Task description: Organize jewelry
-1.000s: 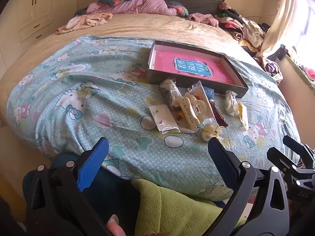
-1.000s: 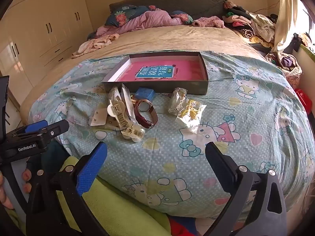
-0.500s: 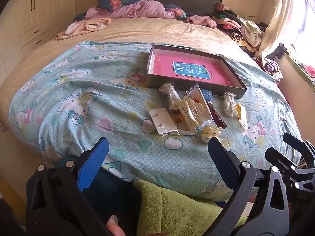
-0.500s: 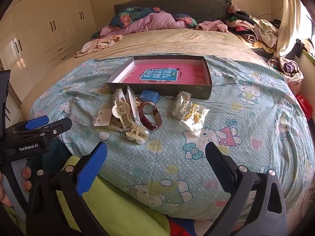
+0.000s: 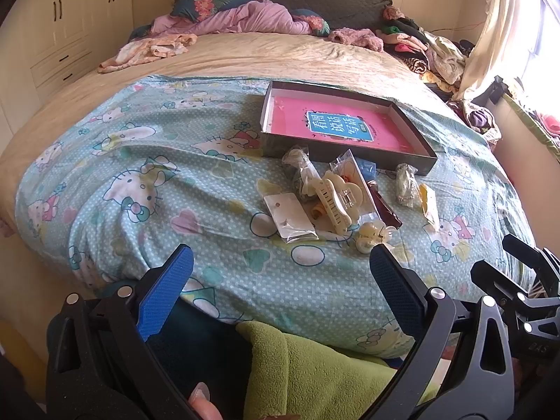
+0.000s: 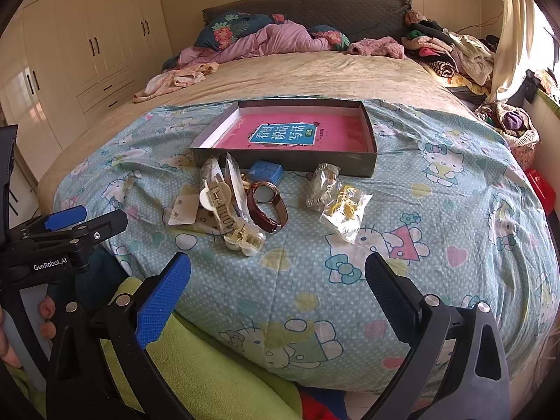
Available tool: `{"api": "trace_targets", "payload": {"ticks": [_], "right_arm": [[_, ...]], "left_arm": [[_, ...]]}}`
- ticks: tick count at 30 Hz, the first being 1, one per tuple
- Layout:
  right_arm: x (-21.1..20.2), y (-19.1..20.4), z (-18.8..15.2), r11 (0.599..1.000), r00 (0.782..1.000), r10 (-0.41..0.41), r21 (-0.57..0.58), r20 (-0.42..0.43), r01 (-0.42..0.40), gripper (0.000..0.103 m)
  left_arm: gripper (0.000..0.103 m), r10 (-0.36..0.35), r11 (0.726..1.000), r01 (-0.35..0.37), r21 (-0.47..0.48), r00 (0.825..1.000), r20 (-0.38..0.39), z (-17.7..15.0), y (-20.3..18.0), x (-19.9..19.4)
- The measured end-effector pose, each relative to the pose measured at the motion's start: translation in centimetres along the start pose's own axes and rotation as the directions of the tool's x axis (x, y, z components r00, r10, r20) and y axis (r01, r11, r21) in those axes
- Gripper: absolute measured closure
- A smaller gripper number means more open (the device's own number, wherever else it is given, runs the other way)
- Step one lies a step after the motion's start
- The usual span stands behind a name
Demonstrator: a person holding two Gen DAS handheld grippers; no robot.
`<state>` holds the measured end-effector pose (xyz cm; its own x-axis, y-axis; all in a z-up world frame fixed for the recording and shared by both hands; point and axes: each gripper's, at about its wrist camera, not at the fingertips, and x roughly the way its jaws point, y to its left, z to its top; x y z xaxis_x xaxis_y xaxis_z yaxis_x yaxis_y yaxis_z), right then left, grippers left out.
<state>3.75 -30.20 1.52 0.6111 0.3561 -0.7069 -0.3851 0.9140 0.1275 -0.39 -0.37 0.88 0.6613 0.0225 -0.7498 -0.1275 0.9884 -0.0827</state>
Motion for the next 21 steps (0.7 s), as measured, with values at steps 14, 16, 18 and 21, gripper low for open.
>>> {"api": "trace_targets", "payload": {"ticks": [14,16,18,21], "right_arm": [[-0.18,0.17,0.03,1.000,1.000,0.000,-0.003,0.005,0.000,0.004],[-0.18,0.18,0.01,1.000,1.000,0.001,-0.004,0.006,-0.001,0.004],[-0.17,0.19,0.03,1.000,1.000,0.001,-0.003,0.006,-0.001,0.004],[-0.18,0.20,0.00,1.000,1.000,0.001,-0.004,0.007,-0.001,0.004]], "left_arm": [[0.008,0.000,1.000,0.000,-0.001,1.000,0.000,0.04,0.02,-0.06],[0.008,0.001,1.000,-0.001,-0.001,1.000,0.001,0.04,0.01,-0.08],[0.008,0.000,1.000,0.000,-0.002,1.000,0.001,0.02,0.04,-0.07],[0.008,0.000,1.000,0.000,-0.002,1.000,0.002,0.01,0.04,-0.09]]}}
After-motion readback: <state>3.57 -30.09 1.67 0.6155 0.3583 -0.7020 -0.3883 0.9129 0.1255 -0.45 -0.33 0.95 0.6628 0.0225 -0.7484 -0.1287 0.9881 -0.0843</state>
